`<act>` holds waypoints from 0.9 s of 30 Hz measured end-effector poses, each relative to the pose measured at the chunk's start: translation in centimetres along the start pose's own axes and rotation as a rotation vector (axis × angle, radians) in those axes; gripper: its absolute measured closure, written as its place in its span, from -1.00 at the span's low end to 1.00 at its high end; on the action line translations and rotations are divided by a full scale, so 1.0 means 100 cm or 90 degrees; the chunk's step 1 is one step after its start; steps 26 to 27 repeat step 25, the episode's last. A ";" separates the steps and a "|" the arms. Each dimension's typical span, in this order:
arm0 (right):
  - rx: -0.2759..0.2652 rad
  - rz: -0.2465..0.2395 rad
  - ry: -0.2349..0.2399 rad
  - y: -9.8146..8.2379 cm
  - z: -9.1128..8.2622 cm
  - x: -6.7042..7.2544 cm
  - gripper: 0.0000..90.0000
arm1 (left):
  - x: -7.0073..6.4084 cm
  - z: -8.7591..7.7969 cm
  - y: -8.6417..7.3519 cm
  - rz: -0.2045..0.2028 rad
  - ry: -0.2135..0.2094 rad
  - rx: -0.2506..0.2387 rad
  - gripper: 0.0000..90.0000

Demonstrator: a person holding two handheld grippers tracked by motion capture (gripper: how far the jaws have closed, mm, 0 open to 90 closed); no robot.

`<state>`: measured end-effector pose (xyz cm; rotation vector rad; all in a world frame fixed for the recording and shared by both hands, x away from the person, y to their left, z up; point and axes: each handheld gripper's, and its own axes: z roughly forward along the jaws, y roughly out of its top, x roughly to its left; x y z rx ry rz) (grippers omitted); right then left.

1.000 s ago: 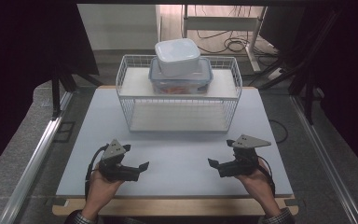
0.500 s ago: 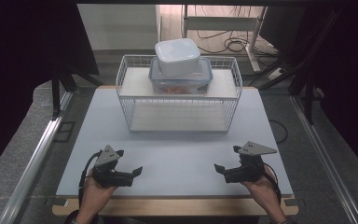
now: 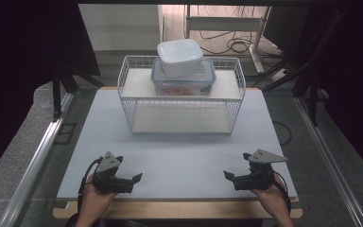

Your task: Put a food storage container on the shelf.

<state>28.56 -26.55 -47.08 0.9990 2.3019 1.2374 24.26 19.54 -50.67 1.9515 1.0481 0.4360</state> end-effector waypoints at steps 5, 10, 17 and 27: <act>0.007 0.002 -0.003 -0.007 -0.001 -0.002 -1.00 | 0.002 0.002 -0.006 -0.006 0.003 0.009 -0.91; 0.019 0.005 -0.002 -0.014 -0.002 -0.002 -1.00 | 0.002 0.009 -0.010 -0.004 0.003 0.021 -0.91; 0.046 0.010 -0.001 -0.025 0.001 -0.005 -1.00 | 0.004 0.015 -0.014 -0.007 0.002 0.042 -0.91; 0.084 0.003 -0.010 -0.032 0.007 -0.006 -1.00 | 0.005 0.019 -0.015 -0.014 -0.003 0.054 -0.91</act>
